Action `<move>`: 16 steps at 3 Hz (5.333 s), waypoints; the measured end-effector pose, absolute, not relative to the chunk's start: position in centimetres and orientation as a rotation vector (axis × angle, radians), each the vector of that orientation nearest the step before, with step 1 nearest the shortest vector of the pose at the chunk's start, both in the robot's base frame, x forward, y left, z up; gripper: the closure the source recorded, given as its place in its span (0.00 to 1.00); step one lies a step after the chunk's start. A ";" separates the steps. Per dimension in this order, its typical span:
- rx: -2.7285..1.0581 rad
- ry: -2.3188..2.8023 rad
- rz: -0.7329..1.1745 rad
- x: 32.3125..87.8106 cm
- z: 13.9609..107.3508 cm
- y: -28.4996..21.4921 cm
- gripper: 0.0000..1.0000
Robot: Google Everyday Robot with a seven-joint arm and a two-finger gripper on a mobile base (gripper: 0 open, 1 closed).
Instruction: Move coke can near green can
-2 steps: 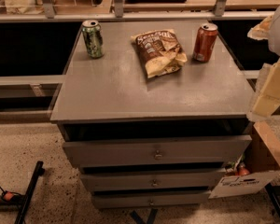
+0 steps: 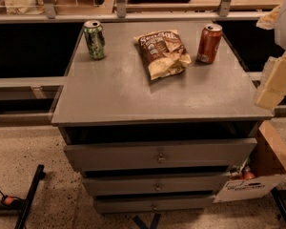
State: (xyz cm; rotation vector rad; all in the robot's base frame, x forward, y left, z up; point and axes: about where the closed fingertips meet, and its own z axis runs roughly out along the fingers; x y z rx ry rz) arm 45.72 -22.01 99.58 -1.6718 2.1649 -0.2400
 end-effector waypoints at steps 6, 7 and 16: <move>-1.073 1.967 -0.298 64.1 103.0 -28.0 0.00; -0.923 1.950 -0.177 68.7 101.7 -28.5 0.00; -0.929 1.952 0.293 78.6 89.1 -24.3 0.42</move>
Offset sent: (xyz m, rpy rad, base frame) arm 0.1650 -0.0666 0.0661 -0.0077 -0.4625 -0.1684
